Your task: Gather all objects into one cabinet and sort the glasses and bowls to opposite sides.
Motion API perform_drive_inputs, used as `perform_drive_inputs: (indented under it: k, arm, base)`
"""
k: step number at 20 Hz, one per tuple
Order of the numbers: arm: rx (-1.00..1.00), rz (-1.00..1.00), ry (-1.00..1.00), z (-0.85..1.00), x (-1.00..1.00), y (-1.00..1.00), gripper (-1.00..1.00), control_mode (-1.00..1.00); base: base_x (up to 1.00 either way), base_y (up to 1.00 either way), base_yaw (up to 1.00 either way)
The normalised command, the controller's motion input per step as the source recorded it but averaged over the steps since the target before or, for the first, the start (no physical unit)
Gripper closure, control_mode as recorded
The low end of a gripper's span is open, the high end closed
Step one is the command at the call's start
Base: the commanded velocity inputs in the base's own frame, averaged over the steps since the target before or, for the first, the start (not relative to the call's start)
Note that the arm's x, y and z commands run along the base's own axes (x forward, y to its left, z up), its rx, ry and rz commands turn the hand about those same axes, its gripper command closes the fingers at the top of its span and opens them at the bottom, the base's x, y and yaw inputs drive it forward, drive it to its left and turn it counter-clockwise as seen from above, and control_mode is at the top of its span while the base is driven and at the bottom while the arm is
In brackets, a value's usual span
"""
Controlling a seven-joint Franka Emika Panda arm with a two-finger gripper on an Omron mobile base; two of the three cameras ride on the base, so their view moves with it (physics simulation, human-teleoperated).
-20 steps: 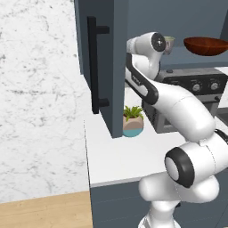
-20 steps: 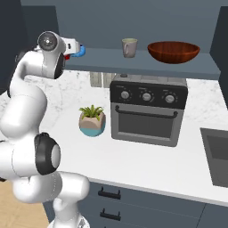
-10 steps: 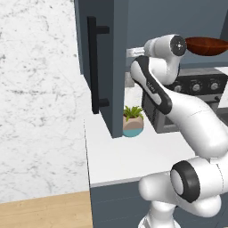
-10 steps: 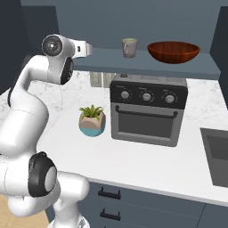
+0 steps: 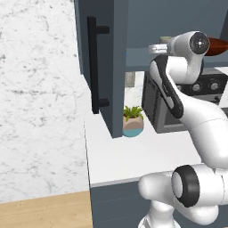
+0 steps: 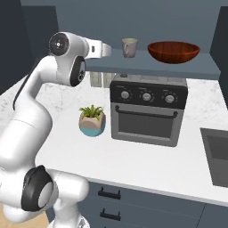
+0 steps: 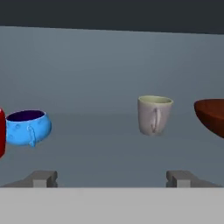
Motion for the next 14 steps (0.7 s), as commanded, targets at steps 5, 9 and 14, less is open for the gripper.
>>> perform_drive_inputs:
  k: [5,9,14]
  arm:
    - [0.00,-0.19,0.00,0.00,-0.04,-0.63,-1.00,-1.00]
    - [0.00,-0.02,0.00,0.00,0.00,-0.15,-1.00,-1.00]
    - [0.01,0.00,0.00,0.00,0.00,-0.15,-1.00,-1.00]
  base:
    - [0.00,0.00,0.00]
    - [0.00,0.00,0.00]
    - [0.00,0.00,0.00]
